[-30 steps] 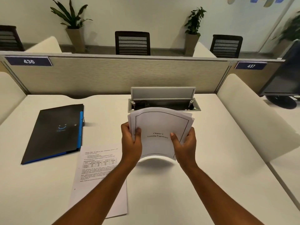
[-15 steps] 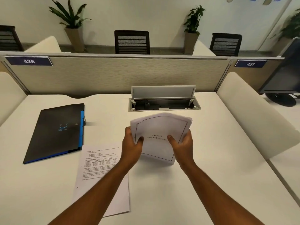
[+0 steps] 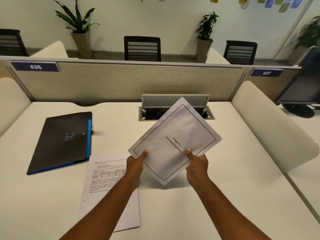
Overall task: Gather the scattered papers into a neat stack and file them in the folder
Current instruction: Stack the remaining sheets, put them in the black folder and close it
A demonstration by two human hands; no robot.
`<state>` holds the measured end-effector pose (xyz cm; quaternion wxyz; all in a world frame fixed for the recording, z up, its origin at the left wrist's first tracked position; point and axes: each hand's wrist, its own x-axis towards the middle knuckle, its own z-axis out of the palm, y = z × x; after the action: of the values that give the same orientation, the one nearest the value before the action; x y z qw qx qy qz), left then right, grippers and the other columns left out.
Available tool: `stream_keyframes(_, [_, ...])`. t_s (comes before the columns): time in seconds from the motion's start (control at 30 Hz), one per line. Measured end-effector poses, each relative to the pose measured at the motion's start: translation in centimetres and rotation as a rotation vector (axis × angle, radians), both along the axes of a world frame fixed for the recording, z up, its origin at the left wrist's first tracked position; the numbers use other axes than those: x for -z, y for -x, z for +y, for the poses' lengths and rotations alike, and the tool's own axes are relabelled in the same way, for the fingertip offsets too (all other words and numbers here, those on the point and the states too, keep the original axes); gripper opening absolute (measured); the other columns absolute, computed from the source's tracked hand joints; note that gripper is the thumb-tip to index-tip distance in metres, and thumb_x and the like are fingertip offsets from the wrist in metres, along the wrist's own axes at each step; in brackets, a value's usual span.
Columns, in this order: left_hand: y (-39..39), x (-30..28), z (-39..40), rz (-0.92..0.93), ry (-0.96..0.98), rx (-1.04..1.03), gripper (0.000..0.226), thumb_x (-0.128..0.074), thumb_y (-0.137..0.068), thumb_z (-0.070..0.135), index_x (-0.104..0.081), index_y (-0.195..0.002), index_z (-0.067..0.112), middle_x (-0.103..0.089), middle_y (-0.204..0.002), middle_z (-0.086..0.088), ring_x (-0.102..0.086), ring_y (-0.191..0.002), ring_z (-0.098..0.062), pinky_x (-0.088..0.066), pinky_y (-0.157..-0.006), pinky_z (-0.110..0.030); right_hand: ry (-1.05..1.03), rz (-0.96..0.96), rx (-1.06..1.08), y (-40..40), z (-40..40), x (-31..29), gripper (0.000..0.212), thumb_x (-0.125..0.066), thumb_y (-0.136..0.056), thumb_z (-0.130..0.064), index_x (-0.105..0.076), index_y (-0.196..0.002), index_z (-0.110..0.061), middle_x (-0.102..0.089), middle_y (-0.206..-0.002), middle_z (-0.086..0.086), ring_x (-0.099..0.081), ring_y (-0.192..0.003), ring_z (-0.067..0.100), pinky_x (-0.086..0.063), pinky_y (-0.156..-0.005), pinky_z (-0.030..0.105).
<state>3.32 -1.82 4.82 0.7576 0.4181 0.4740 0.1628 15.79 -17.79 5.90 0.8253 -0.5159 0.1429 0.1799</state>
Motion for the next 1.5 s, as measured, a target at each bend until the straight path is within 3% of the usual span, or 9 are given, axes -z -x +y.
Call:
stream_keyframes(0.1, [-0.1,-0.2,-0.2,-0.117,0.119,-0.049,0.035,-0.074,-0.085,0.021,-0.063,-0.118,0.017,-0.073,-0.109,-0.007,-0.068,-0.101,-0.027,-0.054,-0.089,-0.045,-0.078,0.046,-0.043,0.9,-0.1,0.5,0.042,-0.068,-0.089,0.007,-0.064,-0.127,-0.01,-0.071,-0.126,0.016,-0.066,-0.117,0.037,-0.049,-0.106,0.055])
stream_keyframes(0.37, [1.7,-1.5,2.4,-0.03,-0.413,-0.116,0.035,-0.06,-0.095,0.015,-0.05,-0.127,0.023,-0.06,-0.122,0.0,-0.058,-0.113,-0.025,-0.048,-0.092,-0.037,-0.118,0.011,-0.067,0.0,-2.5,0.8,0.044,-0.076,-0.081,0.003,-0.069,-0.122,-0.008,-0.075,-0.118,0.014,-0.075,-0.099,0.027,-0.061,-0.084,0.039])
stream_keyframes(0.53, [3.3,-2.2,3.4,0.006,-0.553,-0.041,0.047,-0.059,-0.095,0.024,-0.042,-0.139,0.019,-0.055,-0.133,-0.005,-0.053,-0.121,-0.028,-0.046,-0.102,-0.052,0.183,-0.196,-0.255,-0.4,-4.8,0.9,0.042,-0.084,-0.076,-0.007,-0.071,-0.116,-0.012,-0.078,-0.109,0.012,-0.077,-0.088,0.022,-0.061,-0.068,0.028])
stream_keyframes(0.87, [3.2,-1.6,0.3,-0.143,-0.682,0.029,0.021,-0.059,-0.095,0.027,-0.05,-0.113,0.034,-0.062,-0.11,0.008,-0.06,-0.106,-0.015,-0.052,-0.084,-0.027,0.598,-0.513,-0.174,1.4,-4.6,1.4,0.031,-0.081,-0.083,-0.007,-0.07,-0.102,-0.029,-0.076,-0.096,-0.011,-0.072,-0.094,0.014,-0.057,-0.08,0.031])
stream_keyframes(1.07, [2.8,0.1,-1.3,-0.067,-0.687,0.049,0.044,-0.064,-0.092,0.03,-0.041,-0.13,0.029,-0.053,-0.122,0.014,-0.051,-0.11,-0.006,-0.044,-0.085,-0.02,0.588,-0.563,-0.184,2.6,-5.0,2.4,0.038,-0.082,-0.084,-0.012,-0.065,-0.114,-0.026,-0.072,-0.104,-0.009,-0.069,-0.096,0.007,-0.057,-0.079,0.025])
stream_keyframes(1.2, [2.3,0.6,-1.6,0.0,-0.671,0.017,0.03,-0.059,-0.094,0.033,-0.041,-0.118,0.037,-0.056,-0.105,0.018,-0.058,-0.104,-0.016,-0.044,-0.072,-0.013,0.608,-0.573,-0.223,2.0,-4.8,2.4,0.022,-0.078,-0.088,-0.012,-0.069,-0.099,-0.03,-0.074,-0.094,-0.007,-0.07,-0.091,0.014,-0.056,-0.075,0.029])
stream_keyframes(1.33, [1.2,0.3,-2.2,-0.005,-0.701,-0.005,0.036,-0.062,-0.092,0.036,-0.041,-0.119,0.045,-0.056,-0.108,0.025,-0.057,-0.101,0.003,-0.043,-0.076,-0.009,0.568,-0.567,-0.172,0.3,-4.9,1.8,0.025,-0.08,-0.087,-0.019,-0.068,-0.105,-0.031,-0.073,-0.096,-0.011,-0.069,-0.089,0.004,-0.056,-0.075,0.021])
stream_keyframes(1.4, [1.0,0.7,-2.6,0.01,-0.714,0.023,0.041,-0.067,-0.088,0.037,-0.042,-0.12,0.041,-0.058,-0.113,0.023,-0.057,-0.104,0.003,-0.047,-0.081,-0.014,0.549,-0.534,-0.192,-0.3,-5.1,2.1,0.033,-0.082,-0.085,-0.019,-0.066,-0.112,-0.028,-0.073,-0.101,-0.01,-0.069,-0.093,0.003,-0.056,-0.075,0.019])
stream_keyframes(1.5, [0.6,1.6,-3.0,0.084,-0.708,0.024,0.055,-0.068,-0.087,0.034,-0.045,-0.135,0.018,-0.06,-0.126,-0.002,-0.058,-0.115,-0.02,-0.05,-0.091,-0.031,0.507,-0.427,-0.214,-0.9,-4.9,2.9,0.036,-0.081,-0.086,-0.017,-0.068,-0.119,-0.023,-0.075,-0.107,-0.007,-0.071,-0.099,0.01,-0.057,-0.081,0.026])
